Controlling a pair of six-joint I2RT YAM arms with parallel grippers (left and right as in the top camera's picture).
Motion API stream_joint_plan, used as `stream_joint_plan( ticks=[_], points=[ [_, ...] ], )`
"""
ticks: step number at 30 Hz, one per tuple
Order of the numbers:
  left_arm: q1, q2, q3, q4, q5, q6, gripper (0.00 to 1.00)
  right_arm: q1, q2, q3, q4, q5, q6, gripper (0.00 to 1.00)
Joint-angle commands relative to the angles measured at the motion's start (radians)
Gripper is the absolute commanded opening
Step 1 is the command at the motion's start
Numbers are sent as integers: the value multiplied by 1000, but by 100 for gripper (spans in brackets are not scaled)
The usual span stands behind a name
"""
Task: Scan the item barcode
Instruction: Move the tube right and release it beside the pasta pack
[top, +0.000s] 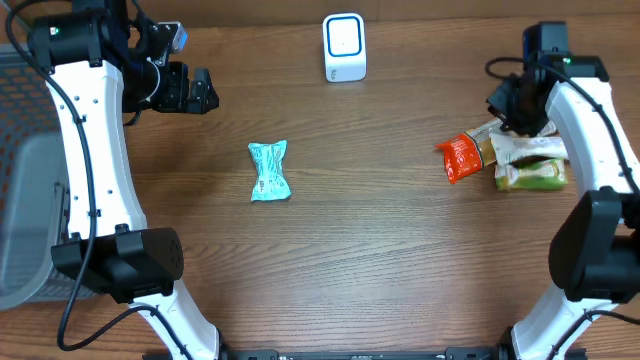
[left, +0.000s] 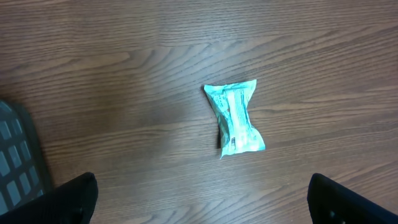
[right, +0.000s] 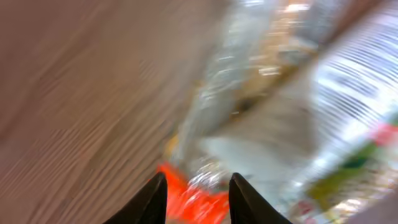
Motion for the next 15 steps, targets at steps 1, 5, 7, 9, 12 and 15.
stream_joint_plan(
  ticks=[1, 5, 7, 9, 12, 15],
  points=[
    [1, 11, 6, 1, 11, 18, 100, 42, -81, 74, 4, -280, -252, 37],
    [1, 11, 6, 1, 11, 18, 99, 161, -79, 62, 29, -348, -272, 43],
    [1, 11, 6, 1, 11, 18, 100, 232, -79, 45, 65, -347, -272, 51],
    [1, 11, 6, 1, 12, 18, 100, 357, -68, 22, 148, -310, -272, 63],
    [2, 11, 6, 1, 11, 18, 100, 487, -30, 13, 225, -238, -272, 77],
    [3, 11, 6, 1, 11, 18, 100, 604, 43, 13, 302, -232, -267, 79]
  ],
)
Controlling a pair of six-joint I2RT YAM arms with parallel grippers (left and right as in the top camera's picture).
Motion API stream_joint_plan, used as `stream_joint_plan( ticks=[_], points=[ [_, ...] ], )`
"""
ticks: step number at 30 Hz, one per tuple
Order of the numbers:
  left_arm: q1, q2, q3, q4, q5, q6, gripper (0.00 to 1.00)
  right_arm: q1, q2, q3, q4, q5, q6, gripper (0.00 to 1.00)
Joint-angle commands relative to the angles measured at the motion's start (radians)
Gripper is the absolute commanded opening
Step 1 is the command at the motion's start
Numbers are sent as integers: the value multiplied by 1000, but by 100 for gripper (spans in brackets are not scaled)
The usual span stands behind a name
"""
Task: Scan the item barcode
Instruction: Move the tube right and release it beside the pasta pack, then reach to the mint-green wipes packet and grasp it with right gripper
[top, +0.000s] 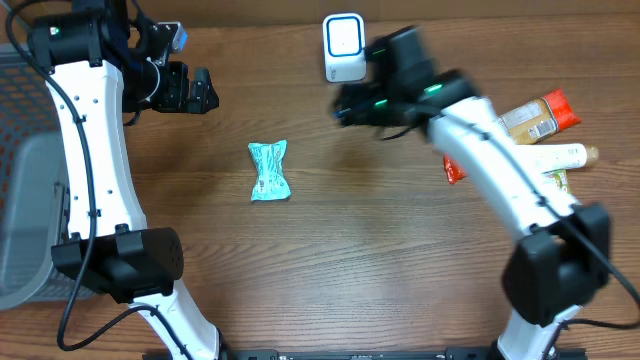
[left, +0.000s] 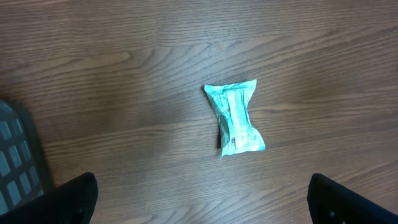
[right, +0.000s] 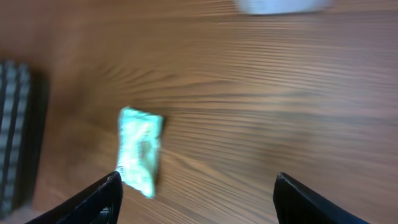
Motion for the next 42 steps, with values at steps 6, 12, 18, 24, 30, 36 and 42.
stream_joint_plan(
  ticks=[6, 12, 18, 24, 30, 36, 42],
  points=[
    [2, 11, 6, 1, 11, 18, 100, 184, 198, -15, 168, -39, -20, 83],
    [2, 11, 6, 1, 11, 18, 99, 202, 296, -14, 285, -43, 32, 81],
    [2, 11, 6, 1, 11, 18, 99, 205, 370, -15, 406, -121, 43, 73],
    [2, 11, 6, 1, 11, 18, 99, 212, 406, -15, 454, -126, 81, 59],
    [2, 11, 6, 1, 11, 18, 100, 212, 430, -15, 454, -103, 138, 56],
    [2, 11, 6, 1, 11, 18, 99, 213, 472, -15, 461, -103, 137, 57],
    [2, 11, 6, 1, 11, 18, 99, 214, 473, -15, 460, -106, 151, 31]
  ],
)
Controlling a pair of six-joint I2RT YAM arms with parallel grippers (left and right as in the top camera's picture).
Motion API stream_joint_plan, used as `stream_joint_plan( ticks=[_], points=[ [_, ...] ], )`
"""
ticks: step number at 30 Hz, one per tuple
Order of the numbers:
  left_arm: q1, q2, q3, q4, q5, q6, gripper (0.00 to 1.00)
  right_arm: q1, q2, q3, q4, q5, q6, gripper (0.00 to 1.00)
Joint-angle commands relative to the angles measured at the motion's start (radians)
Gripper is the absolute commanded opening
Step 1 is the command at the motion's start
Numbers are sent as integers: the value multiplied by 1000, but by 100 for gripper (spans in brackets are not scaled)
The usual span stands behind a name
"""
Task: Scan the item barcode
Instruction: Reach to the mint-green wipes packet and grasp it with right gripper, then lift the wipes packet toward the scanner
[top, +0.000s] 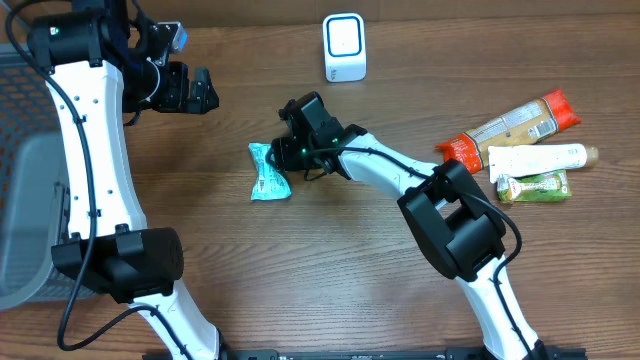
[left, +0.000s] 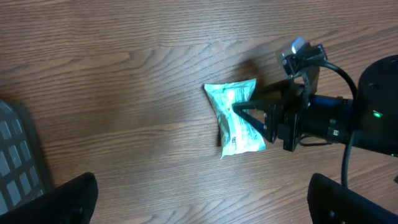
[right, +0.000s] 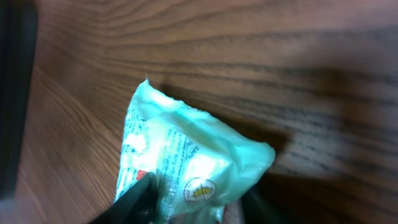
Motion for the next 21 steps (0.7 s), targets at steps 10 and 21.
stream_joint_plan(
  ticks=[10, 21],
  points=[
    [2, 11, 6, 1, 11, 18, 99, -52, -41, 55, -212, -3, -37, 4],
    [2, 11, 6, 1, 11, 18, 100, -119, -231, 61, -576, 300, 196, 4]
  ],
)
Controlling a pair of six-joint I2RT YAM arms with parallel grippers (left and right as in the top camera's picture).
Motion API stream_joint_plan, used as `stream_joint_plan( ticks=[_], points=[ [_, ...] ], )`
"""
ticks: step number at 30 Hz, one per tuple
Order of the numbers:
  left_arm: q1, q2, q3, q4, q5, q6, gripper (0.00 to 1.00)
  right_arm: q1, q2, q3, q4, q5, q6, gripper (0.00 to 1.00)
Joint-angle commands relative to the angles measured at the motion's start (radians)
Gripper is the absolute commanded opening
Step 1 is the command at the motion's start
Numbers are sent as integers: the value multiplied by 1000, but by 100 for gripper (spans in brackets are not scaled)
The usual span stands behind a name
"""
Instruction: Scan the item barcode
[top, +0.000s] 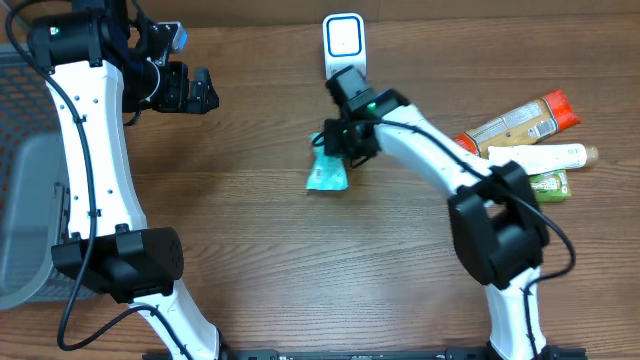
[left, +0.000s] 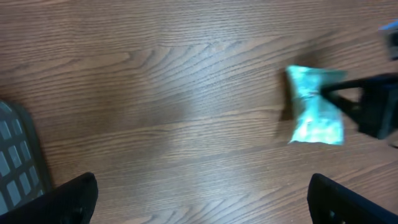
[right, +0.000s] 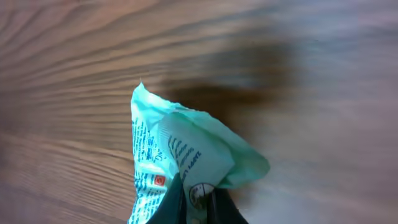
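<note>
My right gripper is shut on a small teal snack packet, holding it above the table a little in front of the white barcode scanner. In the right wrist view the packet hangs pinched between the fingers. The left wrist view shows the same packet at its right side. My left gripper hovers open at the far left, its fingertips wide apart over bare wood.
Several other packaged items lie at the right: an orange-ended packet, a white tube and a green packet. A grey basket stands at the left table edge.
My right gripper has shut on the teal packet and carried it right and toward the scanner, off the spot where it lay. The left arm has not moved.
My right gripper was first at the pile of items on the right. Then it was over the middle of the table near the scanner, later at the teal packet with its fingers around it. Now it holds the packet in front of the scanner.
</note>
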Motion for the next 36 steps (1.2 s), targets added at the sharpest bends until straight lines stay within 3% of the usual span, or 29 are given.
stream_joint_plan(
  ticks=[1, 4, 8, 11, 15, 17, 21, 33, 36],
  points=[
    [2, 11, 6, 0, 11, 18, 100, 7, -55, 3, -57, 74, 161, 4],
    [2, 11, 6, 0, 11, 18, 100, 18, -54, -35, -69, 18, 162, 12],
    [2, 11, 6, 0, 11, 18, 100, 34, -55, -42, -152, 7, 76, 42],
    [2, 11, 6, 0, 11, 18, 100, 27, -58, -21, -217, 3, -6, 46],
    [2, 11, 6, 0, 11, 18, 99, 16, -60, 41, -283, -33, -110, 31],
    [2, 11, 6, 0, 11, 18, 100, 16, -61, 64, -291, -32, -112, 17],
    [2, 11, 6, 0, 11, 18, 100, 29, -59, 54, -256, -30, -111, 4],
    [2, 11, 6, 0, 11, 18, 100, 72, -53, -139, -58, 16, -103, 4],
    [2, 11, 6, 0, 11, 18, 100, 72, -53, -185, -24, 13, -92, 8]
  ],
)
